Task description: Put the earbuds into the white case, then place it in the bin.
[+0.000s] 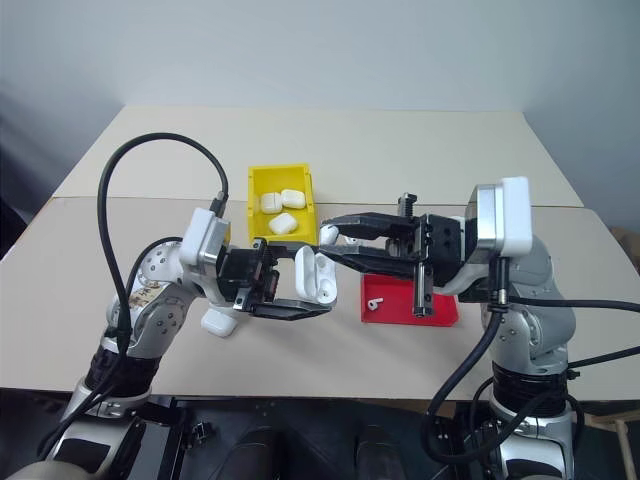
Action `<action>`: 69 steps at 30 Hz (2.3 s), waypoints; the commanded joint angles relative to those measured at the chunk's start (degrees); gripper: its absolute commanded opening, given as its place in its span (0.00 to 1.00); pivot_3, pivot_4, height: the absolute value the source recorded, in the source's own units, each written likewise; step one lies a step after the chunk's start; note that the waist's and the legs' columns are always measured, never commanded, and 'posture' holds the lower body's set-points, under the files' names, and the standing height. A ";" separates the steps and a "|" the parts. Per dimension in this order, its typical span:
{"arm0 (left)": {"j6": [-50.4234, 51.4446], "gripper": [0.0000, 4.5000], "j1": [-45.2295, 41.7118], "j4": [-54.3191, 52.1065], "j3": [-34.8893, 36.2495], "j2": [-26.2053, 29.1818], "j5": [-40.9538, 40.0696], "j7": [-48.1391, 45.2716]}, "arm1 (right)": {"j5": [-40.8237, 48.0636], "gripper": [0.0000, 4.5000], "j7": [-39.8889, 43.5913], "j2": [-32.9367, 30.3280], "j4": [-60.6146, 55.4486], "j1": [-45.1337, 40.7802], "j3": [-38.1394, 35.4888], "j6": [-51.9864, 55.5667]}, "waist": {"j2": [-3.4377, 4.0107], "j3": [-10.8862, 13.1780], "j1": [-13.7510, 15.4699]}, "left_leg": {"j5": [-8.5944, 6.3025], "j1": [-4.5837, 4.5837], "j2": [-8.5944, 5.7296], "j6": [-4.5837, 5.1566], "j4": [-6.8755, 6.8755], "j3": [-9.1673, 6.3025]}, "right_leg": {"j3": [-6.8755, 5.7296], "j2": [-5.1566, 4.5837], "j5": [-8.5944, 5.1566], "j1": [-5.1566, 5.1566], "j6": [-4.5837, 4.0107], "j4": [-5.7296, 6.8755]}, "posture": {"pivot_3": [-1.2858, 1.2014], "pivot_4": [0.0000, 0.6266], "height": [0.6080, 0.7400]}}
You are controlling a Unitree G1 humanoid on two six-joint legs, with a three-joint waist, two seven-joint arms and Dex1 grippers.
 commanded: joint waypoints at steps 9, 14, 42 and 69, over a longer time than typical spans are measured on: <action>-1.60 0.61 -0.45 -1.31 0.48 -0.39 0.37 -0.21 | -3.75 0.14 1.53 -2.52 1.93 1.33 3.17 -6.01 | 0.00 0.00 0.05 | 0.00 -0.01 0.00 0.00 0.00 0.00 | 0.00 0.00 0.00 0.00 0.00 -0.01 | 0.52 0.24 1.00; -1.82 0.61 -0.36 -1.34 0.41 -0.50 0.38 -0.35 | -5.33 0.14 1.55 -2.73 2.76 1.84 4.24 -7.81 | 0.00 0.00 0.02 | 0.00 -0.01 0.00 0.00 0.00 0.00 | 0.00 0.00 0.00 0.00 0.00 -0.01 | 0.52 0.24 1.00; -2.42 0.61 1.91 -1.14 1.15 0.41 2.76 -1.01 | -4.92 0.59 3.29 -7.80 4.78 2.17 1.60 -11.75 | 0.00 0.00 0.03 | 0.00 -0.01 0.00 0.00 0.00 0.00 | 0.00 0.00 0.00 0.00 0.00 -0.02 | 0.52 0.24 1.00; -8.44 0.61 20.58 -9.61 2.76 8.59 8.25 6.37 | -62.18 0.59 10.68 -9.28 82.28 -47.72 41.43 -29.31 | 0.12 0.08 -1.27 | 0.00 -0.08 0.02 -0.01 -0.09 0.12 | 0.04 -0.03 0.00 -0.19 -0.04 -0.02 | 0.52 0.24 1.00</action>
